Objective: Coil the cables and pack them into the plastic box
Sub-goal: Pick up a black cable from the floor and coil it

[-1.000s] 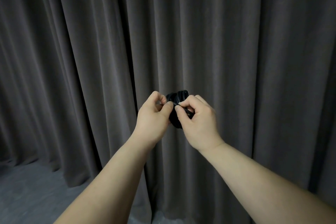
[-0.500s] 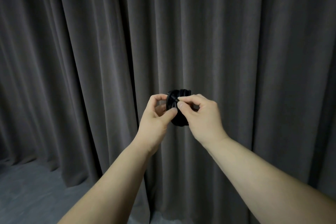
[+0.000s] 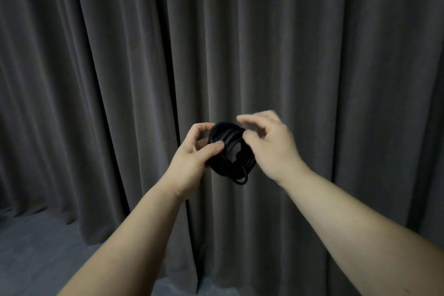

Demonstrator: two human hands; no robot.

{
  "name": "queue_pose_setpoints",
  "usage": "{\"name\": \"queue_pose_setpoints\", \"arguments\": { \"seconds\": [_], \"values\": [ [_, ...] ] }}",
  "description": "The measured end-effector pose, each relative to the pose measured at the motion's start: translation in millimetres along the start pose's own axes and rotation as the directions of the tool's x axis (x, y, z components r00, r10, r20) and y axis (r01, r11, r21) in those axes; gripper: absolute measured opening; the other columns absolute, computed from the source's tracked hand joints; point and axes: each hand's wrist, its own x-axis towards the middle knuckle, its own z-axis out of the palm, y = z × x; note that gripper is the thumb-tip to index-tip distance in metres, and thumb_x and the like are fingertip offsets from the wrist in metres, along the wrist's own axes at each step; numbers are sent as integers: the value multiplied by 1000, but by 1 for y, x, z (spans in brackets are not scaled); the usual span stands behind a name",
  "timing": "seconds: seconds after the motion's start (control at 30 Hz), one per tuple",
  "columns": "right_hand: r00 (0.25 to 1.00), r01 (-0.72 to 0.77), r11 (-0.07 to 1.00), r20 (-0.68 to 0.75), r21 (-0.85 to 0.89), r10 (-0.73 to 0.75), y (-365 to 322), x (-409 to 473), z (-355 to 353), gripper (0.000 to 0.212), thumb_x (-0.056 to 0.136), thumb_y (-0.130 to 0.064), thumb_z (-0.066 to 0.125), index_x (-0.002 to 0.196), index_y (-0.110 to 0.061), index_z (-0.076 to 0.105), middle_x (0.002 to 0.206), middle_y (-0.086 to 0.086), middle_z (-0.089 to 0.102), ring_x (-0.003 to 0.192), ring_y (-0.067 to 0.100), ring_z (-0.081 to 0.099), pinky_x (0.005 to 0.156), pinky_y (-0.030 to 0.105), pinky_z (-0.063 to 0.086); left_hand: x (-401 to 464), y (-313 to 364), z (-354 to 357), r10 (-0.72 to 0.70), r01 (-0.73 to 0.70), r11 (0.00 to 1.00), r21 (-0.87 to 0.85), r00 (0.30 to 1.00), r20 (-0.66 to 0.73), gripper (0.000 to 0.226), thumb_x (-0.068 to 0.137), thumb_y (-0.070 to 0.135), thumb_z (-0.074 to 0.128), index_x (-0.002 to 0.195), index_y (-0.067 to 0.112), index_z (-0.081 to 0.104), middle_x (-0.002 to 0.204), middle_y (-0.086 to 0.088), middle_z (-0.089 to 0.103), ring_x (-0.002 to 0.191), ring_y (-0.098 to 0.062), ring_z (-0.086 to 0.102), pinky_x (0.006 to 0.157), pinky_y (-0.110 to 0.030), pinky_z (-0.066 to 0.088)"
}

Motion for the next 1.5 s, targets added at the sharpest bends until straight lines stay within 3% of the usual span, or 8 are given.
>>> {"name": "queue_pose_setpoints", "arguments": {
  "seconds": [0.1, 0.2, 0.5, 0.83, 1.03, 1.2, 1.33, 1.5],
  "values": [
    [994, -72, 997, 82, -2, 72, 3, 9, -4, 35, 87, -13, 61, 119, -25, 64, 117, -15, 56, 115, 9, 52, 100, 25, 42, 1, -1, 0, 1, 0, 999, 41, 1000, -13, 25, 77, 18, 57, 101, 24, 60, 82, -2, 64, 73, -13, 56, 68, -29, 43],
    [944, -255, 948, 261, 190, 201, -1, 8, 0, 32, 90, -7, 58, 121, -15, 64, 117, -3, 65, 110, 7, 58, 101, 21, 42, 0, -3, 3, -3, 5, 999, 52, 1000, -22, 23, 77, 19, 55, 97, 29, 60, 85, -2, 65, 77, -15, 56, 71, -30, 43],
    [964, -243, 905, 189, 349, 186, -1, -5, 13, 22, 87, -5, 60, 84, -23, 72, 85, -4, 72, 82, 6, 64, 81, 23, 51, -2, -1, 6, 62, -54, 994, 97, 995, -79, 18, 100, 9, 45, 93, 23, 54, 85, 8, 64, 78, -6, 59, 74, -25, 44],
    [981, -192, 921, 88, 340, 172, -1, -16, 25, 12, 88, -7, 61, 80, -15, 67, 76, -3, 67, 73, 4, 59, 71, 20, 49, -4, 5, 6, 73, -55, 990, 130, 988, -134, 18, 96, 3, 48, 87, 17, 52, 76, 7, 62, 73, -8, 56, 71, -22, 45],
    [966, -233, 915, 189, 329, 178, -3, -16, 26, 21, 91, -8, 56, 83, -16, 73, 85, -1, 73, 86, 9, 66, 83, 24, 51, -4, 2, 3, 54, -24, 990, 140, 976, -211, 16, 94, 8, 50, 82, 18, 50, 67, 6, 56, 59, -6, 49, 60, -24, 39],
    [917, -392, 765, 281, 511, 282, -11, -11, 24, 23, 91, -7, 56, 76, -12, 72, 75, 2, 71, 75, 12, 65, 78, 28, 51, -5, 0, -4, 156, -132, 973, 188, 981, -117, 4, 81, 21, 54, 83, 19, 51, 71, 11, 56, 69, -5, 52, 68, -19, 44],
    [931, -364, 754, 202, 547, 304, -11, -6, 26, 11, 86, -4, 64, 87, -13, 59, 84, 9, 66, 72, 14, 61, 69, 27, 49, -1, 9, -12, 171, -159, 975, 158, 983, -68, 5, 81, 18, 55, 79, 22, 53, 66, 15, 54, 63, -2, 49, 62, -16, 41],
    [931, -344, 807, 288, 480, 226, -16, -2, 27, 16, 92, -3, 57, 89, -11, 70, 76, 1, 69, 69, 7, 63, 62, 16, 49, -3, 11, -16, 151, -145, 979, 142, 988, -32, 8, 82, 19, 56, 77, 25, 56, 69, 11, 57, 65, -5, 51, 65, -19, 43]
  ]
}}
